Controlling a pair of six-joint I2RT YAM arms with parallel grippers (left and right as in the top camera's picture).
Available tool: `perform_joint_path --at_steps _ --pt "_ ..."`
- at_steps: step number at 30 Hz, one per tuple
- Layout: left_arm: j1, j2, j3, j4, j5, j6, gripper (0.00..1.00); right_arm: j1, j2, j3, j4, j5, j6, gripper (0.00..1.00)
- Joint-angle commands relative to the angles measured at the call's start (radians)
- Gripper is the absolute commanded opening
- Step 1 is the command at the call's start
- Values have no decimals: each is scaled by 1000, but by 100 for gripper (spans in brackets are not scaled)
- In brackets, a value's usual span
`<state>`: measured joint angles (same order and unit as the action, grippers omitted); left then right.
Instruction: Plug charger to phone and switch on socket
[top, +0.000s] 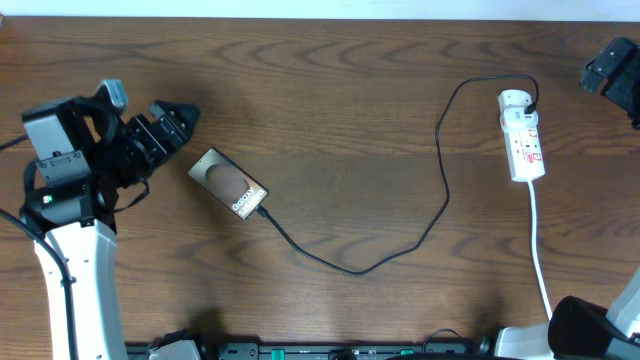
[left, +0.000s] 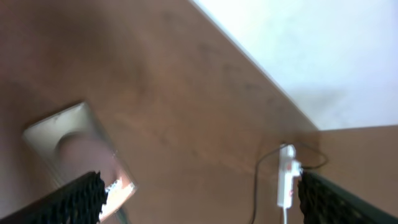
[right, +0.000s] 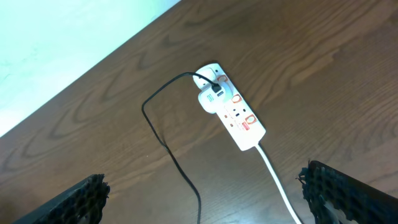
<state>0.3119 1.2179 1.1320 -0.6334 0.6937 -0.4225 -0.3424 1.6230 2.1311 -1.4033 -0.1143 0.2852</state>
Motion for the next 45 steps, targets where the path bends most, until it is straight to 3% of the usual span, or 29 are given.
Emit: perform_joint_path --at_steps 1,9,13,21,34,39,45 --pt "-23 -65 10 -37 -138 3 94 17 0 7 -4 11 14 99" --pt "-226 -320 -93 -34 -537 3 94 17 0 7 -4 11 14 99" --pt "-298 -470 -151 -16 -660 3 94 17 0 7 -4 11 14 99" --pt "-302 -756 -418 260 -687 7 94 17 0 7 -4 11 14 99" --pt "-299 -1091 -988 945 -744 8 94 17 0 7 -4 11 14 99" --pt "-299 -1174 -1069 973 -785 10 94 17 0 7 -4 11 14 99" --pt "-293 -1217 -1080 848 -785 10 94 17 0 7 -4 11 14 99"
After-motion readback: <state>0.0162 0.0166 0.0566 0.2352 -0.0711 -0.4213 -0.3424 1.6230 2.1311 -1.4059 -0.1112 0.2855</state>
